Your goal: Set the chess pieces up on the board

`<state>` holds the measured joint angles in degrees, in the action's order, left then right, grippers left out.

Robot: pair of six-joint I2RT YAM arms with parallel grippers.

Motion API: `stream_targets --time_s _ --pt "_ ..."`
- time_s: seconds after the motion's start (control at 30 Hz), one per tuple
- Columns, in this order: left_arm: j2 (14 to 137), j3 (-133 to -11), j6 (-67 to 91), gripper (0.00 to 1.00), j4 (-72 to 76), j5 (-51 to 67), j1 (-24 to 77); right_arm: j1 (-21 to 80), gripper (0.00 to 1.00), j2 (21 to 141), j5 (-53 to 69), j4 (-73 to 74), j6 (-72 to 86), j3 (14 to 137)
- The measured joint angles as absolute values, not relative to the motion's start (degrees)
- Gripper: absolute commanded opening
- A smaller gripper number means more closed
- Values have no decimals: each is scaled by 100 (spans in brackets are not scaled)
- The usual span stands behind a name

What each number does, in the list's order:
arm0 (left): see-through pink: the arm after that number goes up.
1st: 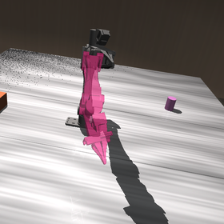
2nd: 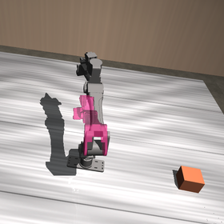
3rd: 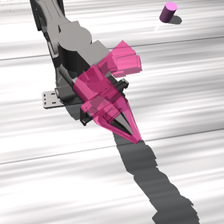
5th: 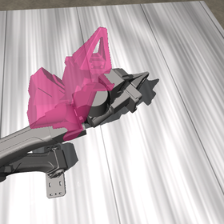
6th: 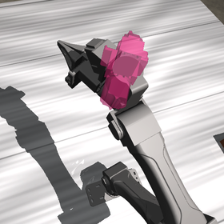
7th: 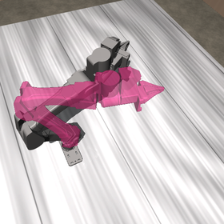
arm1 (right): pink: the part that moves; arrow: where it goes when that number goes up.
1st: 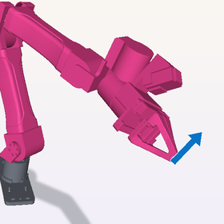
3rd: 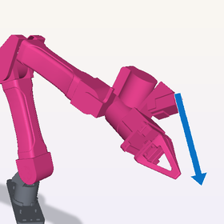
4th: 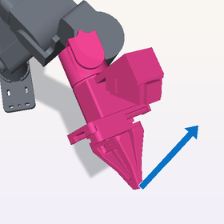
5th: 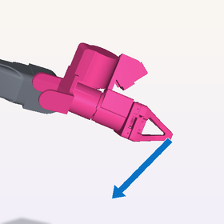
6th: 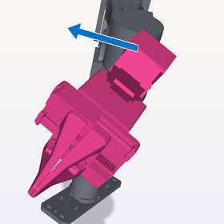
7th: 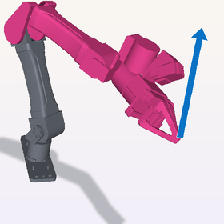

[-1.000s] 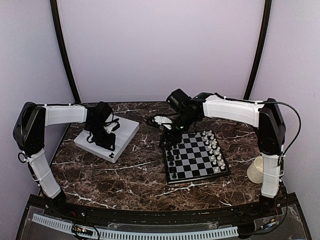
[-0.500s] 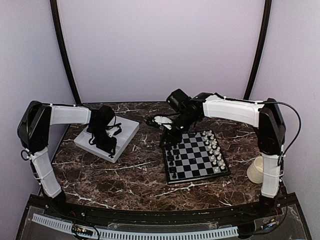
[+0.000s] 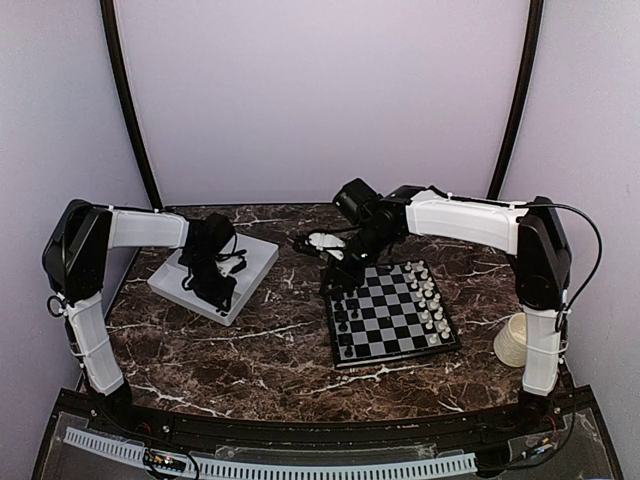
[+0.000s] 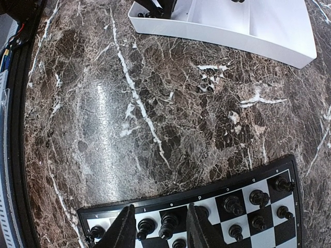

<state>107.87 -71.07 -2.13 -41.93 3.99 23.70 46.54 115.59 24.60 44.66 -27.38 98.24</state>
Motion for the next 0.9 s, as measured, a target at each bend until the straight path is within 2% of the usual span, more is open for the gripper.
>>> stream_targets --time_s 0.23,0.4,0.7,0.8,0.9 --pt "10962 -7349 -106 24 -4344 399 2370 4654 35 11559 2460 4484 -2738 9824" --pt "11004 -7404 -69 15 -4342 399 2368 4654 35 11559 2458 4495 -2738 9824" --pt "10958 -7411 132 9 -4362 325 2368 4678 34 11559 2443 4501 -2735 9824" --pt "10757 -7415 296 11 -4423 222 2368 4678 34 11559 2443 4501 -2735 9824" --pt "10361 -7516 432 19 -4449 189 2368 4678 34 11559 2440 4501 -2735 9826"
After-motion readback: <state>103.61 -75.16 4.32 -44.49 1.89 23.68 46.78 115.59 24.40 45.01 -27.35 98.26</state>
